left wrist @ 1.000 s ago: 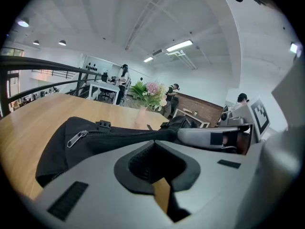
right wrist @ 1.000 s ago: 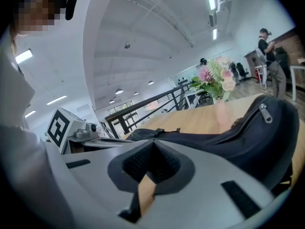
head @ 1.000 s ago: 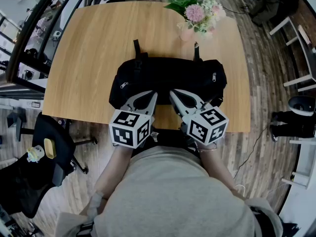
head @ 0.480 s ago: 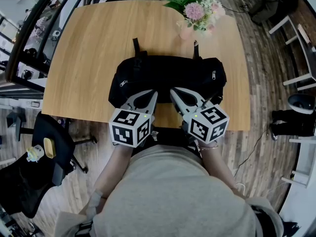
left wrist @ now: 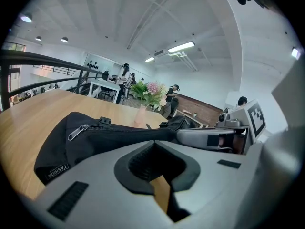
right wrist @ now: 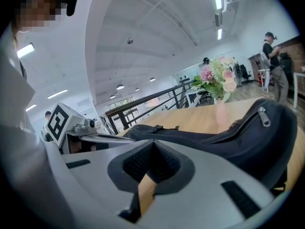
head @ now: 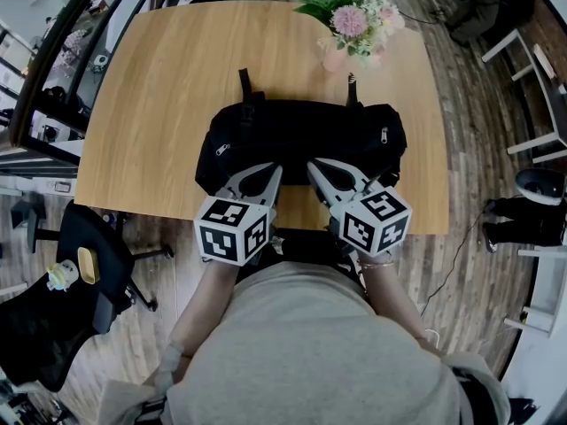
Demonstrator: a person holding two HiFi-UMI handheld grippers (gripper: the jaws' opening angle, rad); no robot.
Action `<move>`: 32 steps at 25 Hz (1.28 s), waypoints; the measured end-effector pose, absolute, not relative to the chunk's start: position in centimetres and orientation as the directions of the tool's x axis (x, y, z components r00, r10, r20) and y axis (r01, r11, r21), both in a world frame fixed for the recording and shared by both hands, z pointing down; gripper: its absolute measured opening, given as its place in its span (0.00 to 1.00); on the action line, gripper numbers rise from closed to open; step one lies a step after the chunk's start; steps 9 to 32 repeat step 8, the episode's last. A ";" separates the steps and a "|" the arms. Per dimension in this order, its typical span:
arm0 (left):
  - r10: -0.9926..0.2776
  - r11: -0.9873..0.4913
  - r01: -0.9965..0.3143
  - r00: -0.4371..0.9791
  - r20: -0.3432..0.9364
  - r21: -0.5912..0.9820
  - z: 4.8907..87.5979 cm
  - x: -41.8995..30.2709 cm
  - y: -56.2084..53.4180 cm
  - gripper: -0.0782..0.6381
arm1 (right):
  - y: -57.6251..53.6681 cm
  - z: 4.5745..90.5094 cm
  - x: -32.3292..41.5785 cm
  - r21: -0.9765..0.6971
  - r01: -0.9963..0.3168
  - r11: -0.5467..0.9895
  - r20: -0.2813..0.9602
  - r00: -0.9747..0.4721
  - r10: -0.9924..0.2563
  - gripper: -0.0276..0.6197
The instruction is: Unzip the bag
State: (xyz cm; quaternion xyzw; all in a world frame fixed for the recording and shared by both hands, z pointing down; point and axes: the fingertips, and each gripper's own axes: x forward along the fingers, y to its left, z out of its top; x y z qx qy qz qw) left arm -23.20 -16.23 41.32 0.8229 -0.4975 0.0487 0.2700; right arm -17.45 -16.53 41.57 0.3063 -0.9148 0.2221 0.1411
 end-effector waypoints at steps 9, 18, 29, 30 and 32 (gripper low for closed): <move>-0.814 -0.334 -0.857 0.472 0.337 0.393 41.1 -23.9 -16.4 0.13 | -16.7 42.0 -17.3 -0.308 -0.646 0.699 0.419 -0.751 -0.510 0.05; -0.814 -0.334 -0.857 0.472 0.337 0.393 41.1 -23.9 -16.4 0.13 | -16.7 42.0 -17.3 -0.308 -0.646 0.699 0.419 -0.751 -0.510 0.05; -0.814 -0.334 -0.857 0.472 0.337 0.393 41.1 -23.9 -16.4 0.13 | -16.7 42.0 -17.3 -0.308 -0.646 0.699 0.419 -0.751 -0.510 0.05; -0.814 -0.334 -0.857 0.472 0.337 0.393 41.1 -23.9 -16.4 0.13 | -16.7 42.0 -17.3 -0.308 -0.646 0.699 0.419 -0.751 -0.510 0.05; -0.814 -0.334 -0.857 0.472 0.337 0.393 41.1 -23.9 -16.4 0.13 | -16.7 42.0 -17.3 -0.308 -0.646 0.699 0.419 -0.751 -0.510 0.05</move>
